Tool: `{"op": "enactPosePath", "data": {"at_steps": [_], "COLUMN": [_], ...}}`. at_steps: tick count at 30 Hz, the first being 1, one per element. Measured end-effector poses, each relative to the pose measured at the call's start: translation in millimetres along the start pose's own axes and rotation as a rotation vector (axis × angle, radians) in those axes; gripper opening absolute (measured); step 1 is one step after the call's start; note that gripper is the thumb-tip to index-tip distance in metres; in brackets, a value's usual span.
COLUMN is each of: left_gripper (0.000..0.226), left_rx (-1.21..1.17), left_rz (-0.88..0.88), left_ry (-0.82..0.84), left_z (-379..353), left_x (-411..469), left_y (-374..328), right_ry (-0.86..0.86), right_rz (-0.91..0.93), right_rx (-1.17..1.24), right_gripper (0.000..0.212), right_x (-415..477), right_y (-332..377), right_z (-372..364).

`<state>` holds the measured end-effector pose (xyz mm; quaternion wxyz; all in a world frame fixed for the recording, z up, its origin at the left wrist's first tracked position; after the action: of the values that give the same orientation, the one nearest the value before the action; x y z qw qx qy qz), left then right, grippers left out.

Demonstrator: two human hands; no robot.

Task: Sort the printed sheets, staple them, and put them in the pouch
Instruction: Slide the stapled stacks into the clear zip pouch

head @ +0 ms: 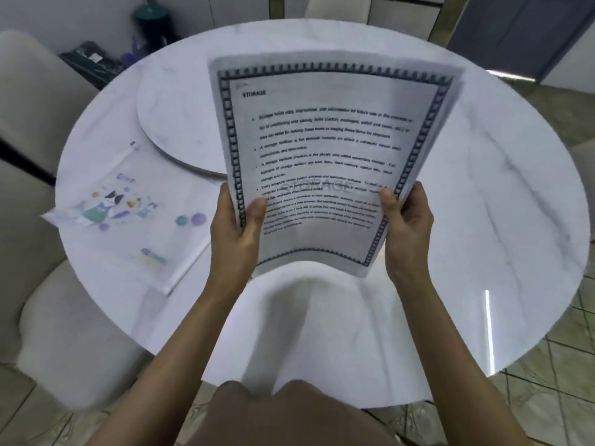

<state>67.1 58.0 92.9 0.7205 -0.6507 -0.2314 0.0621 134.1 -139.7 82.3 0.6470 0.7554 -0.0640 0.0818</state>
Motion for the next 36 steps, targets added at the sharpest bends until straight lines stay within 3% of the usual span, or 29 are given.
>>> {"op": "enactPosePath", "data": {"at_steps": [10,15,18,22,26,29,36], "left_gripper": [0.04,0.025,0.006,0.02,0.031,0.036,0.043], "left_rx": [0.067,0.12,0.274,0.582,1.012,1.092,1.067], "left_rz": [0.245,0.268,0.295,0.278,0.268,0.324,0.261], "left_ry": [0.076,0.142,0.157,0.097,0.142,0.176,0.291], "left_z": [20,25,38,85,133,146,168], "left_x": [-29,-12,-2,8,11,8,-15], "left_y": [81,85,94,124,149,155,157], "right_ry": [0.065,0.07,0.053,0.066,0.052,0.026,0.015], "right_rz": [-0.268,-0.262,-0.249,-0.276,-0.286,-0.299,-0.337], "right_rx": [-0.154,-0.286,-0.374,-0.503,-0.615,-0.652,-0.663], "right_gripper": [0.019,0.018,0.017,0.023,0.021,0.019,0.008], "right_x": [-47,-36,-33,-37,-40,-40,-32], "right_y": [-63,-62,-64,-76,-83,-84,-79], "right_z": [-10,-12,-14,-13,-8,-5,0]}}
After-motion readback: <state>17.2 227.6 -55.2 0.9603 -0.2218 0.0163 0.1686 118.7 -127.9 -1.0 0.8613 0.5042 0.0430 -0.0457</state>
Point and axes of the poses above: each hand's wrist, its own x-axis towards the middle knuckle, its own z-axis out of the back of the hand, y = z × x, the point moved 3 cm from there along x, towards the middle knuckle, and after that the axes turned 4 degrees about y, right-handed, at the moved point
